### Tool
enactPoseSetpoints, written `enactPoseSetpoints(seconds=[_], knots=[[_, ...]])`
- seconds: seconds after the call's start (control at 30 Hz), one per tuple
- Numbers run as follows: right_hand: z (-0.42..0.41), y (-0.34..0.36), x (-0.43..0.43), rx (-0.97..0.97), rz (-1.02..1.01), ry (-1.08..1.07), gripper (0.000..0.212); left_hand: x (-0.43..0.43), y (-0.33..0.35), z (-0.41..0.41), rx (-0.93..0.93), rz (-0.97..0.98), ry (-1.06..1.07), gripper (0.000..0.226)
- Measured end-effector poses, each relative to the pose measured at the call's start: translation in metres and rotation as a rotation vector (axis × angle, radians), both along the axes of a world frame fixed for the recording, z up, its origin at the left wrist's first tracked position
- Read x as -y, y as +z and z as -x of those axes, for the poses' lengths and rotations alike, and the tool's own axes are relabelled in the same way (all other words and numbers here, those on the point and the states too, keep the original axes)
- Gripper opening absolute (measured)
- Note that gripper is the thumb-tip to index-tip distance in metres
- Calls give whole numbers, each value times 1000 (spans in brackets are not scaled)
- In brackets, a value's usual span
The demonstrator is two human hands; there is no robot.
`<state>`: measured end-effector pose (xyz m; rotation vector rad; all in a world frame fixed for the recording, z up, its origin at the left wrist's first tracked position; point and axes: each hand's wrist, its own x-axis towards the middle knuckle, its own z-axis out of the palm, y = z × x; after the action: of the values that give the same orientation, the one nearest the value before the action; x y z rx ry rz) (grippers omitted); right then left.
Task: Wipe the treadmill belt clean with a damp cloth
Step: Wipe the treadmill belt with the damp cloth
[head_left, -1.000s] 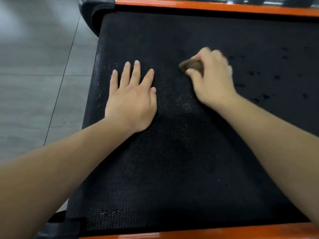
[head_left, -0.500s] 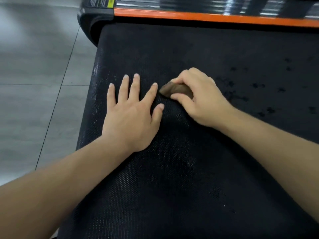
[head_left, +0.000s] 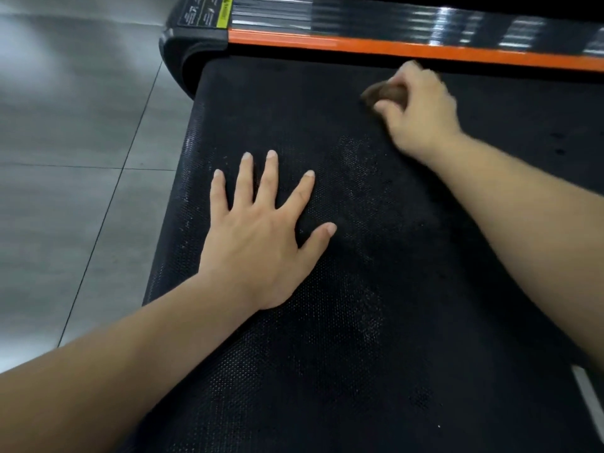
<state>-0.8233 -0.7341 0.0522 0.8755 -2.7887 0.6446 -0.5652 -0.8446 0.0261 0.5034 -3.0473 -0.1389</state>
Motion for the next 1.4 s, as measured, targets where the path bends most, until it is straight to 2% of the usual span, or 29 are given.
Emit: enactPoseSetpoints(seconds=[0.03, 0.07, 0.2, 0.23, 0.3, 0.37, 0.4, 0.43, 0.53, 0.6, 0.67, 0.77, 0.83, 0.93, 0.97, 1.13, 1.23, 1.3, 1.33, 1.4], knots=[[12, 2, 4, 36, 30, -114, 29, 0, 0, 1, 0, 1, -1, 77], [13, 0, 12, 45, 41, -139, 28, 0, 0, 1, 2, 1, -2, 77], [-29, -14, 34, 61, 87, 242, 24, 0, 2, 1, 5, -6, -4, 77], [-27, -14, 34, 59, 82, 277, 24, 0, 2, 1, 4, -9, -3, 77], [0, -9, 38, -10, 36, 123, 28, -1, 1, 1, 2, -13, -4, 76], [32, 0, 39, 38, 40, -190, 31, -2, 1, 1, 5, -15, -6, 76], [38, 1, 43, 72, 62, -278, 31, -2, 0, 2, 4, -13, -8, 76], [34, -2, 49, 53, 69, -260, 32, -2, 0, 2, 3, -13, -9, 76], [0, -15, 67, 35, 103, 127, 29, -2, 2, 2, 8, -16, -2, 76], [3, -11, 61, 21, 49, 183, 29, -3, 2, 2, 14, -19, -4, 76], [32, -3, 46, -53, -60, -21, 32, -2, 2, 1, 13, -18, -7, 76], [65, 3, 21, 3, -20, -331, 33, -1, 1, 2, 3, -9, 6, 77], [54, -4, 22, -26, -8, -254, 32, -2, 1, 2, 1, -18, 4, 77], [29, -7, 17, 21, 41, 86, 30, -2, 2, 2, 5, -21, 5, 76], [29, -6, 10, 31, 22, 136, 29, -2, 2, 2, 5, -18, 10, 77], [57, 6, -3, 41, 89, -195, 29, -2, 1, 2, 1, -15, 4, 76], [22, -8, -1, -14, 74, 55, 31, -2, 1, 2, 1, -16, 4, 76], [5, -12, -13, -31, -11, 253, 27, -2, 2, 2, 4, -14, 6, 76], [9, -10, -20, -59, -64, 274, 27, -2, 2, 2, 5, -12, 7, 77], [30, 0, -27, -69, -83, 118, 29, -2, 1, 3, 3, -10, 10, 77]])
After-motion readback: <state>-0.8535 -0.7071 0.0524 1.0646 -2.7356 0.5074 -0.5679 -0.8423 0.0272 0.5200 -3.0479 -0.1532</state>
